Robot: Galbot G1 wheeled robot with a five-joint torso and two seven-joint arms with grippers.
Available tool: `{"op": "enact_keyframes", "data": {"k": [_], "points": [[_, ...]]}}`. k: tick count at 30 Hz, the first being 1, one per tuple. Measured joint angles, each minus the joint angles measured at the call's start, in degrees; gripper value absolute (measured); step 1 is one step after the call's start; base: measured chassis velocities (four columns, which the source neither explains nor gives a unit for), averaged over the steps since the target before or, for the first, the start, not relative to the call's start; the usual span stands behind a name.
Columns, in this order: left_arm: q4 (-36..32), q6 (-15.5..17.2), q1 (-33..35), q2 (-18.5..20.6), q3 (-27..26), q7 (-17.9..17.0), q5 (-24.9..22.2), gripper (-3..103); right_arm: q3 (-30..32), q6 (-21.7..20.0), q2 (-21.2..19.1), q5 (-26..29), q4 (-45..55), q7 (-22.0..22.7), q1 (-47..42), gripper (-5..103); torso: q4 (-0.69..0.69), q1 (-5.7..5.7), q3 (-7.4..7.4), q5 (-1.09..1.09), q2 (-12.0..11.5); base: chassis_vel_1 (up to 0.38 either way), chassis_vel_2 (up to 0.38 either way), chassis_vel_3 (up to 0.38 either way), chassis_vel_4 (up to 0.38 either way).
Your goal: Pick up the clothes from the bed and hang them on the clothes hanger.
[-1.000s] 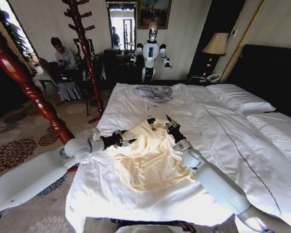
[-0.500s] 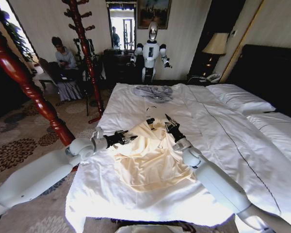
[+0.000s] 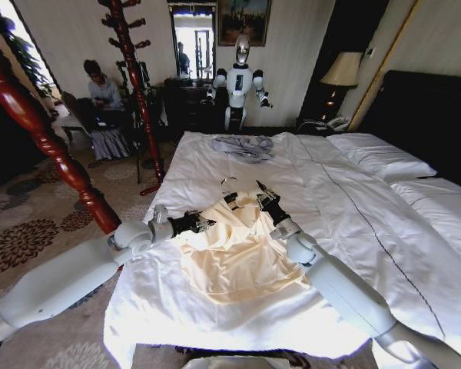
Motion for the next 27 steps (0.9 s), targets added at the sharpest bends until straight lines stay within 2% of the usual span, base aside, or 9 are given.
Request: {"op": "enact_keyframes", "data": {"k": [1,3,17,22,25,27], "points": [[0.0,0.0,0.0,0.0,0.0,0.0,0.0,30,0.0,0.0,0.0,0.0,0.0,0.0,0.0,20,0.0,0.0,0.0,0.0,0.0,0.0,0.0,0.0,0.0],[-0.02,-0.17,0.03,-0.11,0.16,0.03,0.36,21,0.0,-0.01,-0.09,0.06,0.23,-0.12,0.02,20,0.0,0.0,0.0,0.0,0.0,0.0,0.0,0.0,0.0],[-1.3,-1.61,1.09,0.29,-0.21,-1.59,1.75,20,-0.7,-0.1,-0.61,1.19,0.93,-1.01,1.2,20,0.0,0.0,0.0,0.0,0.0,0.0,0.0,0.0,0.0],[-2.68,-2.35,1.91,0.47,-0.68,-4.01,3.32,20,-1.09,0.19,-0.94,2.49,1.21,-1.19,2.15,20,0.0,0.0,0.0,0.0,0.0,0.0,0.0,0.0,0.0],[-2.87,-2.52,1.92,0.47,-0.74,-4.24,3.84,20,-1.09,0.63,-1.16,2.71,1.5,-1.32,2.25,20,-0.01,0.0,0.0,0.0,0.0,0.0,0.0,0.0,0.0],[-2.78,-2.87,1.74,0.4,-0.87,-4.41,4.24,18,-1.47,1.01,-1.32,2.8,2.17,-1.52,2.23,29,0.0,0.0,0.0,0.02,0.0,0.0,0.0,0.0,0.0]]}}
